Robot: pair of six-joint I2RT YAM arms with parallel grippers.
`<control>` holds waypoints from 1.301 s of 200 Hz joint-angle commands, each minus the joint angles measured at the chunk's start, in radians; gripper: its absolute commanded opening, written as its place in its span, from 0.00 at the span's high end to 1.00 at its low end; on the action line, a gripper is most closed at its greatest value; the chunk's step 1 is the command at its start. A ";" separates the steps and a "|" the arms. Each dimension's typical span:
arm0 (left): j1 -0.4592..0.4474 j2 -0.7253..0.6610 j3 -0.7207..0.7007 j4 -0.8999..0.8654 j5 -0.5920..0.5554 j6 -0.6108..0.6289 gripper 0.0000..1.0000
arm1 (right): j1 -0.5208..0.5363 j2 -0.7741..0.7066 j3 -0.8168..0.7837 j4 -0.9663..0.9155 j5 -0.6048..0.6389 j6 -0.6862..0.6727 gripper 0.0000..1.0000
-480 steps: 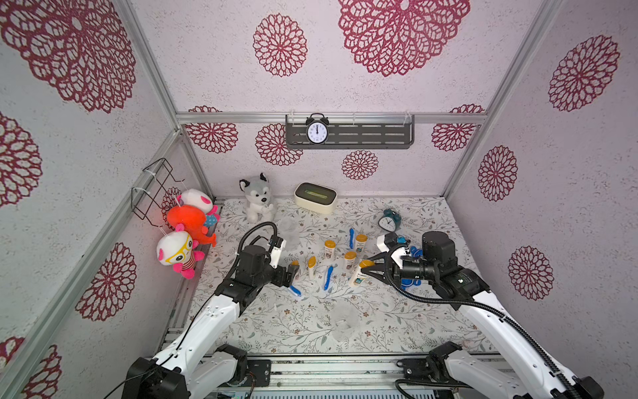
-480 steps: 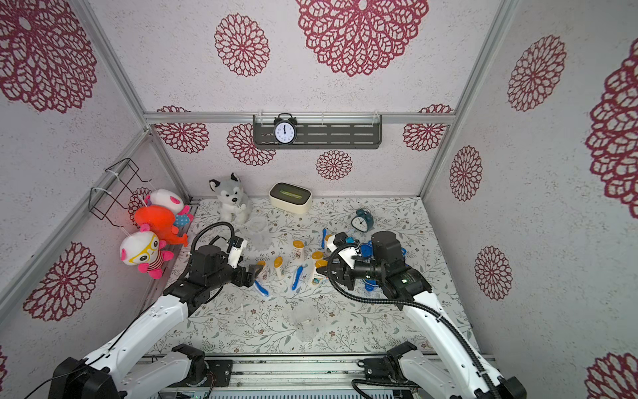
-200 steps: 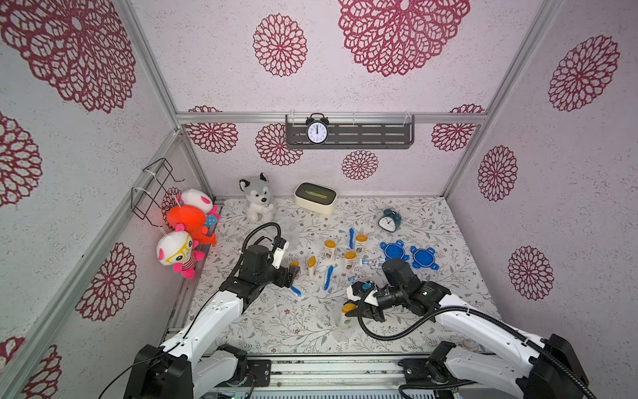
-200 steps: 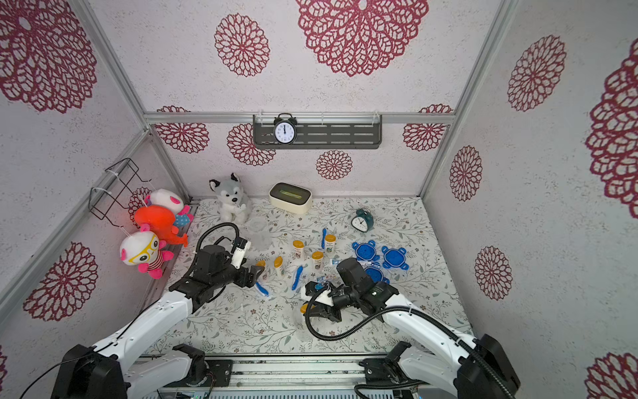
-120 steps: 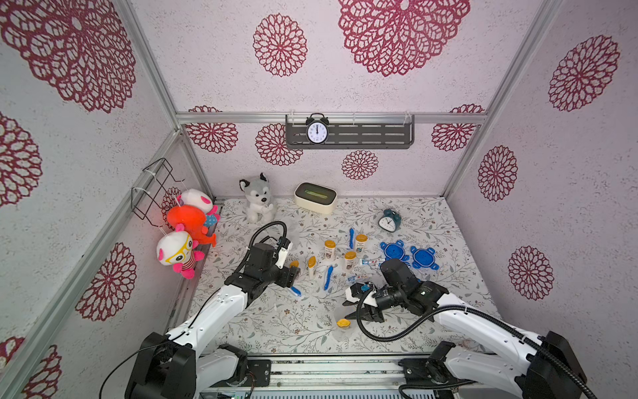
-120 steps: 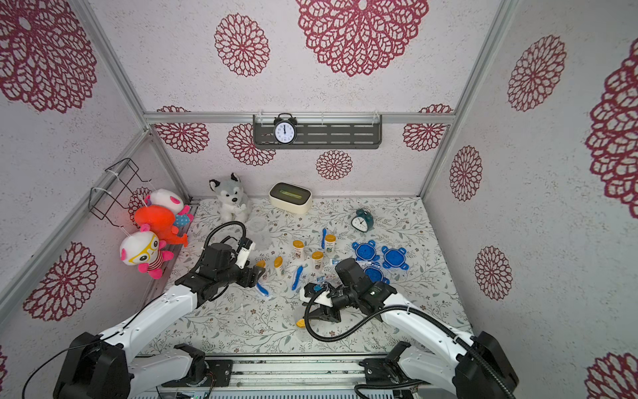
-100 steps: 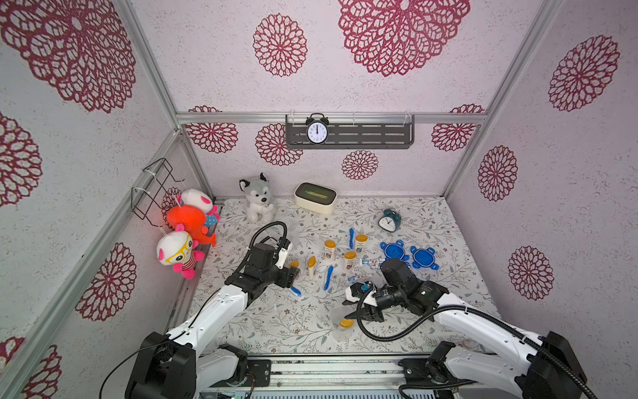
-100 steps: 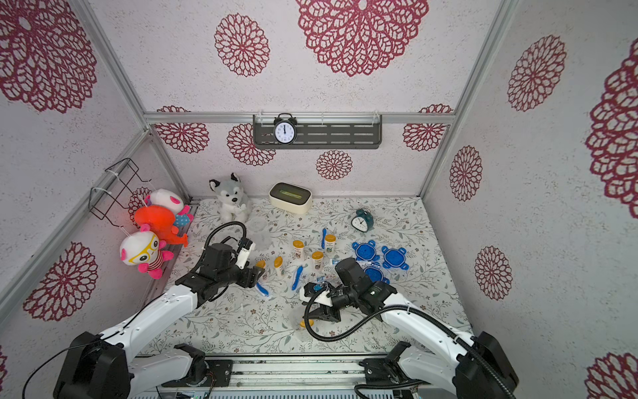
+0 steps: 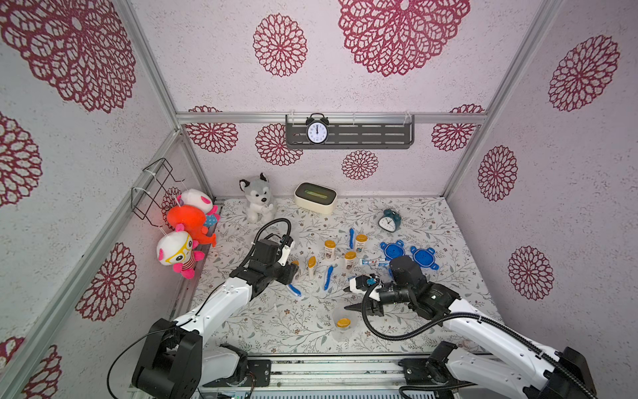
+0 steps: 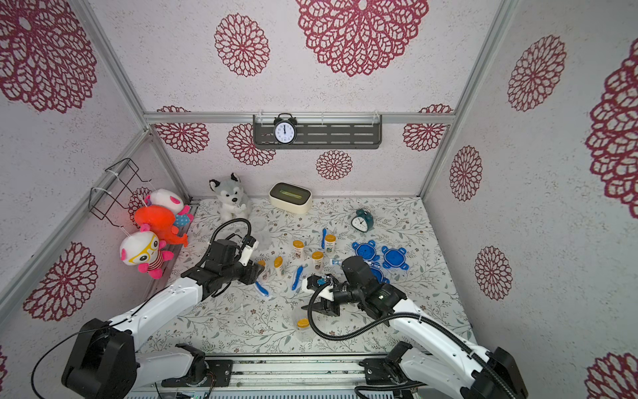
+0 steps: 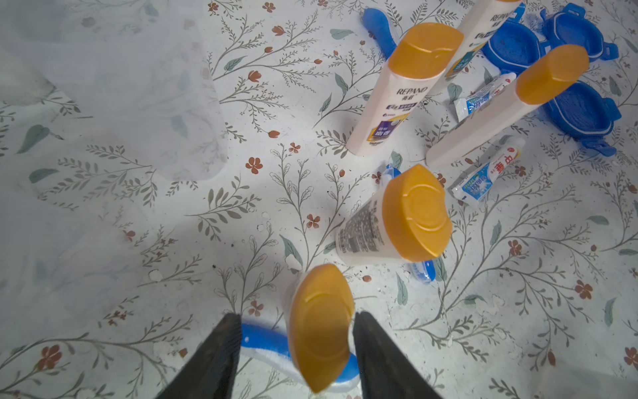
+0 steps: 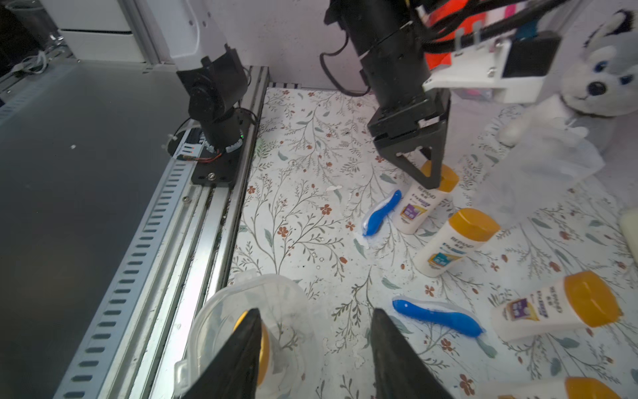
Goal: Pack away toiletry kits
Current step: Pick up the toiletry item from the center of the board, then place the toiletry item into the container.
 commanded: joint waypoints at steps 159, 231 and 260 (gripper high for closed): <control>-0.116 -0.337 0.222 -0.197 0.162 0.046 0.80 | -0.425 0.119 0.059 0.073 0.413 0.683 0.53; -0.390 -0.224 0.404 -0.338 0.315 0.157 0.78 | -0.544 0.183 0.043 0.089 0.274 0.751 0.52; -0.429 -0.188 0.446 -0.396 0.369 0.195 0.77 | -0.560 0.179 0.036 0.092 0.254 0.742 0.52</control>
